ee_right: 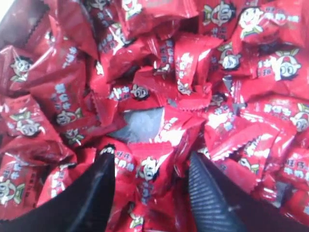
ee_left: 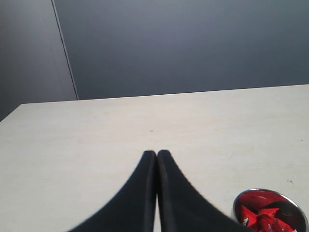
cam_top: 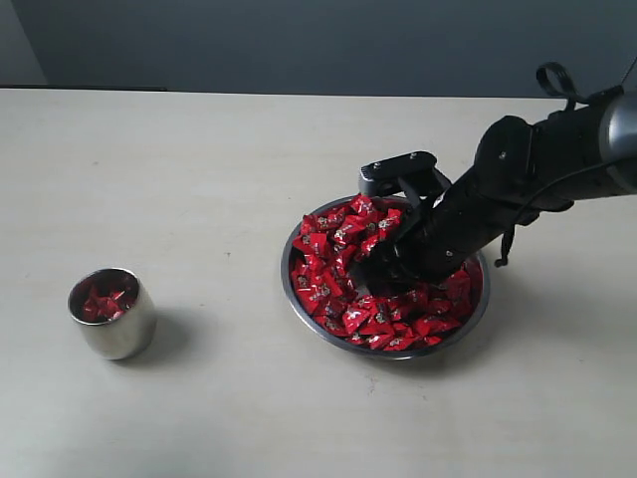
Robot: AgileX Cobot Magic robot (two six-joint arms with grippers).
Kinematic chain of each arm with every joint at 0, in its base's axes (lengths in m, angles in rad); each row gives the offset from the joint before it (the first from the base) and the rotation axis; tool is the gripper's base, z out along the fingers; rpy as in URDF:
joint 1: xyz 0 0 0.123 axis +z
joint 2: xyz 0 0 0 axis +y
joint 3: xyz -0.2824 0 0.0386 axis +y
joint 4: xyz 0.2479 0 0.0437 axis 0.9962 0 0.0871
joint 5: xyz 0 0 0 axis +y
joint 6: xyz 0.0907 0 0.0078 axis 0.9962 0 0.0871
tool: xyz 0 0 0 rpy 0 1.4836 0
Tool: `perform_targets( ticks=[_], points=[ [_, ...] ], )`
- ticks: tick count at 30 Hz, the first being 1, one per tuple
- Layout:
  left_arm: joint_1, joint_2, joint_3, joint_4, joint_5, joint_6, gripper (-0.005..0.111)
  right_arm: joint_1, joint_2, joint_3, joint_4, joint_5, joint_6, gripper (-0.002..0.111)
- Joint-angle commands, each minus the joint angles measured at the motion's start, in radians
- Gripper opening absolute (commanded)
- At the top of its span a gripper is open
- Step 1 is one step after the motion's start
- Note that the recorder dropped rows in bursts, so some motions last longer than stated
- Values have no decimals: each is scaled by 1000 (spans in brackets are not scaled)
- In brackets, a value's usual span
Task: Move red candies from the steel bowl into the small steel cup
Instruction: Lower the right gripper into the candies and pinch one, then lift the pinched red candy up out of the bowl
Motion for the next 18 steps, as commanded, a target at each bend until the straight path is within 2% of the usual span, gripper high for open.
perform_targets(
  ticks=[1,14,18],
  points=[
    [1,-4,4,1,-5,-1,0,-6,19,-38,-15,19,1,46],
    [1,-4,4,1,-5,-1,0,-6,55,-46,-90,55,64,46],
    [1,-4,4,1,-5,-1,0,-6,55,-46,-125,55,83,33]
  ],
)
